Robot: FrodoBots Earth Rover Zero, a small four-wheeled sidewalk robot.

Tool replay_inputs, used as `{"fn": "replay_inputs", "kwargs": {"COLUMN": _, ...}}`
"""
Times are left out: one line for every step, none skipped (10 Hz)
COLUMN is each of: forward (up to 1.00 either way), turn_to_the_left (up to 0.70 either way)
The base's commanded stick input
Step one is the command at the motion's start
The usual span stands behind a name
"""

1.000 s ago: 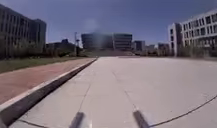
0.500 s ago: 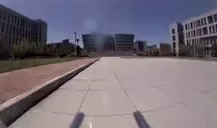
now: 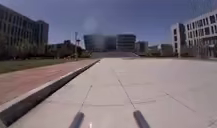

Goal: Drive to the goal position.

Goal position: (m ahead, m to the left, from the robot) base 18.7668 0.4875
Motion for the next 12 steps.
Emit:
{"fn": "replay_inputs", "kwargs": {"forward": 1.0, "turn_to_the_left": 0.0}}
{"fn": "replay_inputs", "kwargs": {"forward": 1.0, "turn_to_the_left": 0.0}}
{"fn": "replay_inputs", "kwargs": {"forward": 1.0, "turn_to_the_left": 0.0}}
{"fn": "replay_inputs", "kwargs": {"forward": 1.0, "turn_to_the_left": 0.0}}
{"fn": "replay_inputs", "kwargs": {"forward": 1.0, "turn_to_the_left": 0.0}}
{"fn": "replay_inputs", "kwargs": {"forward": 1.0, "turn_to_the_left": 0.0}}
{"fn": "replay_inputs", "kwargs": {"forward": 1.0, "turn_to_the_left": 0.0}}
{"fn": "replay_inputs", "kwargs": {"forward": 1.0, "turn_to_the_left": 0.0}}
{"fn": "replay_inputs", "kwargs": {"forward": 1.0, "turn_to_the_left": 0.0}}
{"fn": "replay_inputs", "kwargs": {"forward": 1.0, "turn_to_the_left": 0.0}}
{"fn": "replay_inputs", "kwargs": {"forward": 1.0, "turn_to_the_left": 0.0}}
{"fn": "replay_inputs", "kwargs": {"forward": 1.0, "turn_to_the_left": 0.0}}
